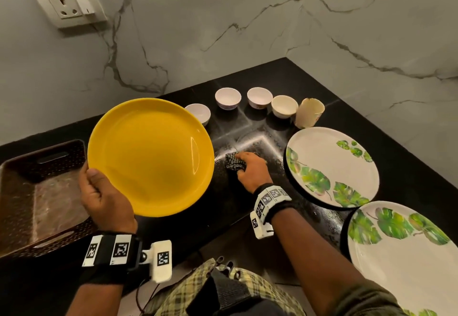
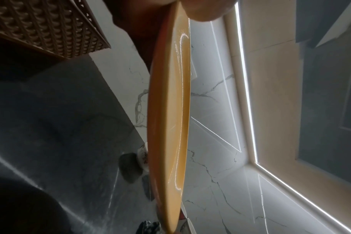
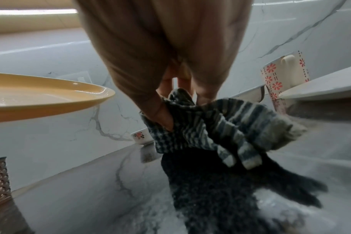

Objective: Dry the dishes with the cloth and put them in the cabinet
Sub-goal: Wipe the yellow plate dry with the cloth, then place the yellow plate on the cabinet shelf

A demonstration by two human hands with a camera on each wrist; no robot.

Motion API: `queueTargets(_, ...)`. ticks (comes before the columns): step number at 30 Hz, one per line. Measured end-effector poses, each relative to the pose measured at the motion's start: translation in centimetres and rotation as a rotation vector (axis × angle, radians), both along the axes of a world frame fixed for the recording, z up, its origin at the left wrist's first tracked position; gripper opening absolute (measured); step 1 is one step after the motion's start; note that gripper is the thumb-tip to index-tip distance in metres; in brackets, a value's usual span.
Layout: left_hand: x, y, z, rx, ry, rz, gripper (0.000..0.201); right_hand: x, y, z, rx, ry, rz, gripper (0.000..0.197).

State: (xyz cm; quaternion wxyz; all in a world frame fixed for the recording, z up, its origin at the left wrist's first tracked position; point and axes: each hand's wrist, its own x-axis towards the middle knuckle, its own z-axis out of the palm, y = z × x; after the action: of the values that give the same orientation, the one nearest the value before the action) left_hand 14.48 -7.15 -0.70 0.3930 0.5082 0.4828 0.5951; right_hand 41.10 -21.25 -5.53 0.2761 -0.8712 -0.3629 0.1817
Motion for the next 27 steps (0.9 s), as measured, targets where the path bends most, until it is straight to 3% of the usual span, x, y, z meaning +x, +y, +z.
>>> queueTargets(4, 0.9, -0.5, 0.3, -0.020, -0.042, -0.051, 0.042, 0.3, -0.9, 0.6, -0.027, -0.020, 0.035, 0.059)
queueTargets(9, 3.3, -1.2, 0.8, -0.051, -0.078, -0.143, 0.041, 0.7, -2.5, 1.7, 0.088, -0.057, 0.031, 0.058)
queueTargets(14, 6.2, -2.0, 2.5, -0.049, -0.091, -0.282, 0.038, 1.0, -3.5, 5.3, 0.372, 0.134, -0.212, 0.038)
queueTargets(17, 8.5, -2.4, 4.3, -0.033, -0.120, -0.411, 0.031, 1.7, -4.5, 8.4, 0.482, 0.123, -0.247, 0.030)
queueTargets(23, 13.3, -0.7, 12.5, 0.172, -0.156, -0.710, 0.023, 5.2, -7.5, 15.0, 0.692, -0.131, -0.398, 0.032)
queueTargets(27, 16.0, 2.0, 18.9, 0.435, -0.058, -0.758, 0.025, 7.3, -8.4, 21.4, 0.818, -0.197, -0.463, 0.031)
